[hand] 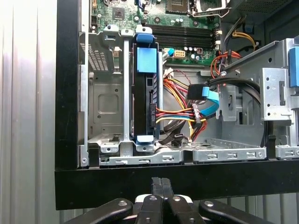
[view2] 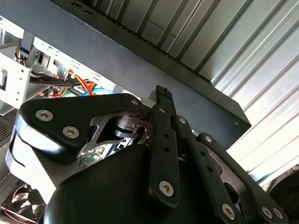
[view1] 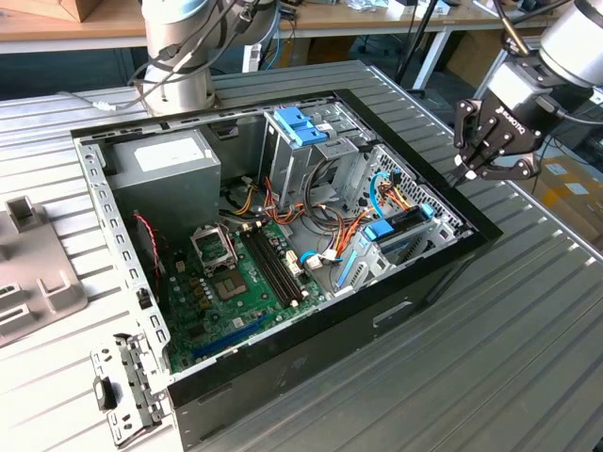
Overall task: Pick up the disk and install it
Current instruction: 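Insert the first disk wire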
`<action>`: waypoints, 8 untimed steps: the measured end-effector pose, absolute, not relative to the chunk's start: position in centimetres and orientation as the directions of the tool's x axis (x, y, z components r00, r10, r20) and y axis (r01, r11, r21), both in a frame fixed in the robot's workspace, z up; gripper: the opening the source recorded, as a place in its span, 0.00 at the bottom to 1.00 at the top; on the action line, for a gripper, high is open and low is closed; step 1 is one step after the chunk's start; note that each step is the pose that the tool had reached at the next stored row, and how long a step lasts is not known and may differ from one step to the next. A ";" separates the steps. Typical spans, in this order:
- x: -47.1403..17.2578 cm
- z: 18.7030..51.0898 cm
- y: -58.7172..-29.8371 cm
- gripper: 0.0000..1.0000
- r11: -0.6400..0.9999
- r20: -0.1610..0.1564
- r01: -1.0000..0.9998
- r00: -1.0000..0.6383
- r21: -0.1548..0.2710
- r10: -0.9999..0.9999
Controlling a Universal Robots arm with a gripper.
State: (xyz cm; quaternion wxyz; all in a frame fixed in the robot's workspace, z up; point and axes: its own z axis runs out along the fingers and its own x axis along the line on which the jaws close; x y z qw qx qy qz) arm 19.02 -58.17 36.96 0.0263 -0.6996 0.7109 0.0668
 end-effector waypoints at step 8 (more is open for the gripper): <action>19.7 36.9 -58.2 0.11 0.012 -0.131 -0.998 -0.020 0.061 -0.991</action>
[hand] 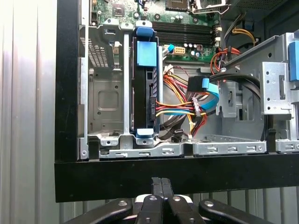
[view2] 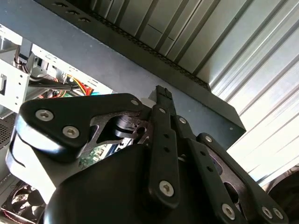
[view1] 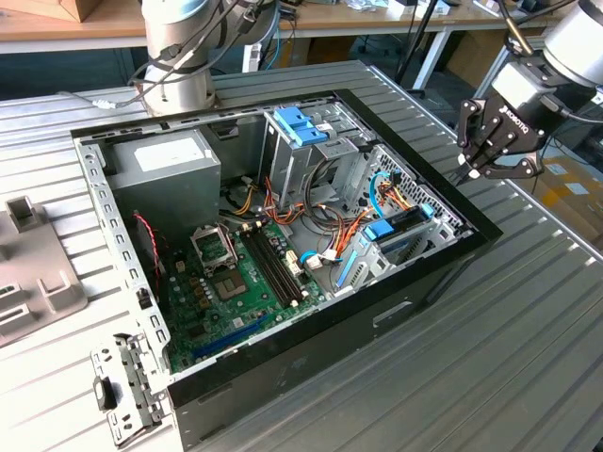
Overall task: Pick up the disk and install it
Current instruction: 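Insert the first disk wire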
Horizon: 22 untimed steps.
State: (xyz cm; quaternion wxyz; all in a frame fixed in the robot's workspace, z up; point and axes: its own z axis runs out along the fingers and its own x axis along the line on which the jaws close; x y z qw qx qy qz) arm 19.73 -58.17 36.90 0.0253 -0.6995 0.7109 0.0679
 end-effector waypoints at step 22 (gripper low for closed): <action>19.7 36.8 -58.2 0.11 0.012 -0.131 -0.998 -0.021 0.065 -0.991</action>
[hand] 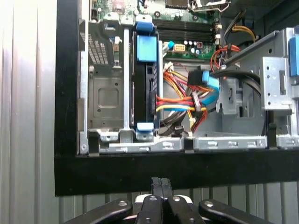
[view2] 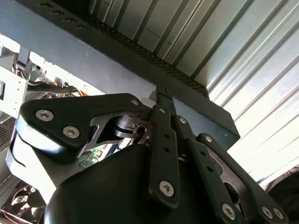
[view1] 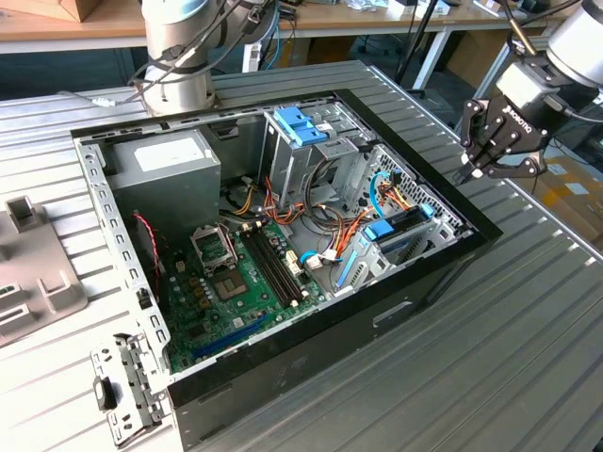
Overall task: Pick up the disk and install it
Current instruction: 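Insert the first disk wire, then insert the second disk wire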
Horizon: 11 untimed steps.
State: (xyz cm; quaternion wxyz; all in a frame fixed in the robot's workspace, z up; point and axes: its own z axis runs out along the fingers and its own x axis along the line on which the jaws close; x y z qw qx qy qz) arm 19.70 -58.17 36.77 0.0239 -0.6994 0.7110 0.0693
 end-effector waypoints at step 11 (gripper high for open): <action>17.8 36.8 -58.2 0.11 0.012 -0.131 -0.998 -0.021 0.065 -0.991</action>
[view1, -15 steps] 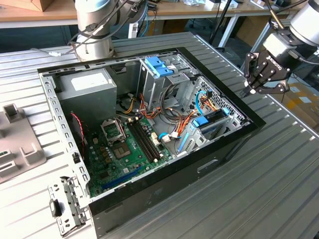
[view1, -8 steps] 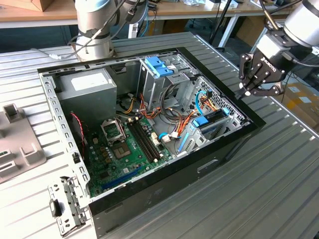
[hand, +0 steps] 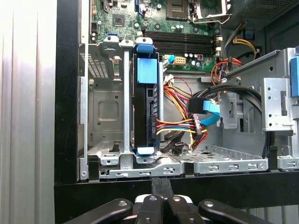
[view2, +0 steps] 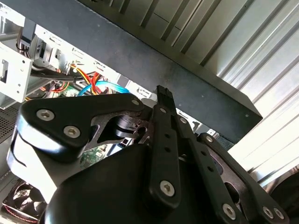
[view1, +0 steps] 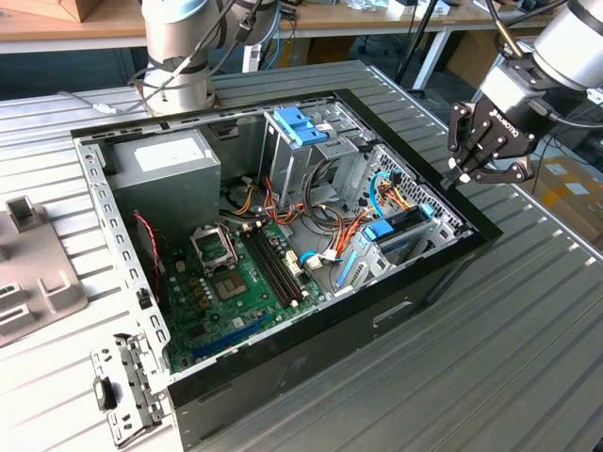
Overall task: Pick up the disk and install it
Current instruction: 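Insert the second disk wire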
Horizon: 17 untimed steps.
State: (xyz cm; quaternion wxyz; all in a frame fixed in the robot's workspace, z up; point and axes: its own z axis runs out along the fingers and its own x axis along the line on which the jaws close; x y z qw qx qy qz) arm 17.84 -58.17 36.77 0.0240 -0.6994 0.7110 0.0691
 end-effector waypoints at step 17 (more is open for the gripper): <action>16.0 36.8 -58.2 0.11 0.012 -0.131 -0.998 -0.021 0.065 -0.991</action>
